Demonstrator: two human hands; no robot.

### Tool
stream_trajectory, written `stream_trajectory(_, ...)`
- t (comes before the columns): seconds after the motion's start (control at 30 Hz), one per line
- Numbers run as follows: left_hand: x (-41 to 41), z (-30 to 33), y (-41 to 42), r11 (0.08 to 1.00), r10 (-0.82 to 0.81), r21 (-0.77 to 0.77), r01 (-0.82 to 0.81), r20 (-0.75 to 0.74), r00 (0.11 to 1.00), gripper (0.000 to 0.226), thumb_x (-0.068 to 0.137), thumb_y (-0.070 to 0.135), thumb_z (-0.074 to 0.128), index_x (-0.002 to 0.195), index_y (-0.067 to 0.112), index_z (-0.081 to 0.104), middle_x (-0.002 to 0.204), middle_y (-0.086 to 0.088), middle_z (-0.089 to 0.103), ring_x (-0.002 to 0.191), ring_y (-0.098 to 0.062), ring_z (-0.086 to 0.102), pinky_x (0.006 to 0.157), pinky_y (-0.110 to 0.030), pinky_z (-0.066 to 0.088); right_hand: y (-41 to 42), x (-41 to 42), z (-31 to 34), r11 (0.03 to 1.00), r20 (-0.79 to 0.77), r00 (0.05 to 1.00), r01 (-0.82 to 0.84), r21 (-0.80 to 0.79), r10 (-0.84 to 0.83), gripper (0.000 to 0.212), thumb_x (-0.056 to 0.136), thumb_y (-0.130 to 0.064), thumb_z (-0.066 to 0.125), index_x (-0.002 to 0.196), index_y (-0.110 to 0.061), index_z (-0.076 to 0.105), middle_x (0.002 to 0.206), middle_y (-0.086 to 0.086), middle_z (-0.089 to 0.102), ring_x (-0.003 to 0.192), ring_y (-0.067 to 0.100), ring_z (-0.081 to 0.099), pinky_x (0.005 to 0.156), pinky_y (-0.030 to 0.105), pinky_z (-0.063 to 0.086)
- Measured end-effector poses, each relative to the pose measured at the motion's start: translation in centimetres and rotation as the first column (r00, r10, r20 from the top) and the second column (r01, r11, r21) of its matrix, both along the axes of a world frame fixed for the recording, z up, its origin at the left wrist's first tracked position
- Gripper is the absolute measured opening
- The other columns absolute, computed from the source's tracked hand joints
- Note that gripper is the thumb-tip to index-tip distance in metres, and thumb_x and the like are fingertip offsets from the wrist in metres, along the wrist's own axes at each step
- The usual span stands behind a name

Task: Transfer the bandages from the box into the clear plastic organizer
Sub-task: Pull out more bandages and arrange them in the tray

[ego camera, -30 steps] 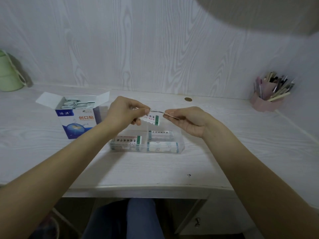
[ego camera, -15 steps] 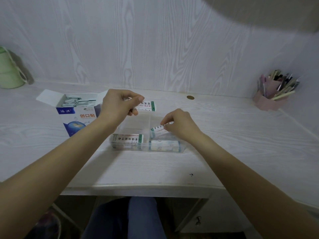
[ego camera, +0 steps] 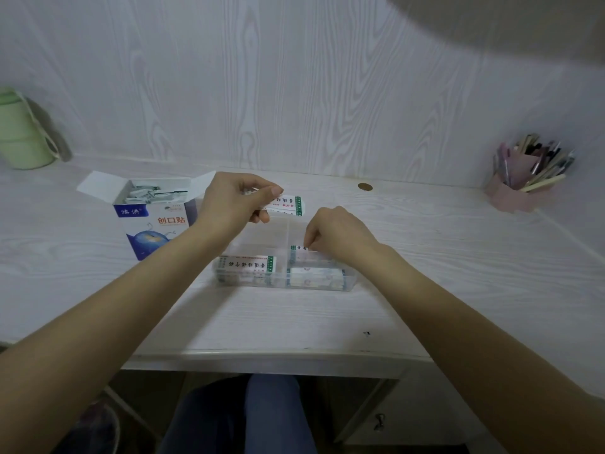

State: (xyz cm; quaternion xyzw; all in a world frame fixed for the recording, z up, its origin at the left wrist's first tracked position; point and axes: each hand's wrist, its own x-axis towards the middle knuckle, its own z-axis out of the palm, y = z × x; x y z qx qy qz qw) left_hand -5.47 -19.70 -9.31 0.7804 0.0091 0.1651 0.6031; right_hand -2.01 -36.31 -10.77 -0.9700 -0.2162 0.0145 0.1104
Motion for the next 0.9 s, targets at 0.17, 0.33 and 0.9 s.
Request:
stream_trajectory(0.17, -0.1, 0.1, -0.2, 1.0, 0.003, -0.002, -0.003, -0.004, 1.0, 0.006, 0.085, 0.017, 0.069, 0.085, 0.012, 0.072, 0.062, 0.002, 0.062, 0.042, -0.004, 0.053, 0.049, -0.014, 0.045, -0.2, 0.2, 0.1, 0.999, -0.01, 0.999, -0.035, 0.02, 0.035, 0.023, 0.082, -0.001, 0.058, 0.092, -0.013, 0.074, 0.094, 0.005, 0.071, 0.087, 0.023, 0.064, 0.077, 0.035, 0.055)
stream_trajectory(0.33, -0.4, 0.2, -0.3, 1.0, -0.013, -0.008, 0.013, -0.009, 1.0, 0.006, 0.086, 0.017, 0.067, 0.085, 0.013, 0.071, 0.071, 0.005, 0.064, 0.042, -0.003, 0.053, 0.051, -0.014, 0.047, -1.1, 0.0, 0.4, 0.992, -0.046, 0.999, -0.023, 0.123, 0.029, 0.019, 0.082, -0.007, 0.067, 0.1, -0.011, 0.072, 0.096, 0.005, 0.071, 0.09, 0.018, 0.065, 0.083, 0.032, 0.054)
stream_trajectory(0.9, -0.5, -0.1, -1.3, 0.97, -0.238, -0.102, 0.22, -0.214, 0.947, 0.012, 0.089, 0.002, 0.059, 0.099, 0.004, 0.066, 0.089, -0.019, 0.065, 0.065, -0.018, 0.071, 0.062, -0.018, 0.057, -3.7, -1.5, 2.0, 0.412, -0.377, 0.926, 0.338, 0.846, 0.015, 0.008, 0.083, 0.0, 0.068, 0.078, -0.006, 0.065, 0.07, 0.008, 0.065, 0.056, 0.009, 0.061, 0.055, 0.015, 0.052)
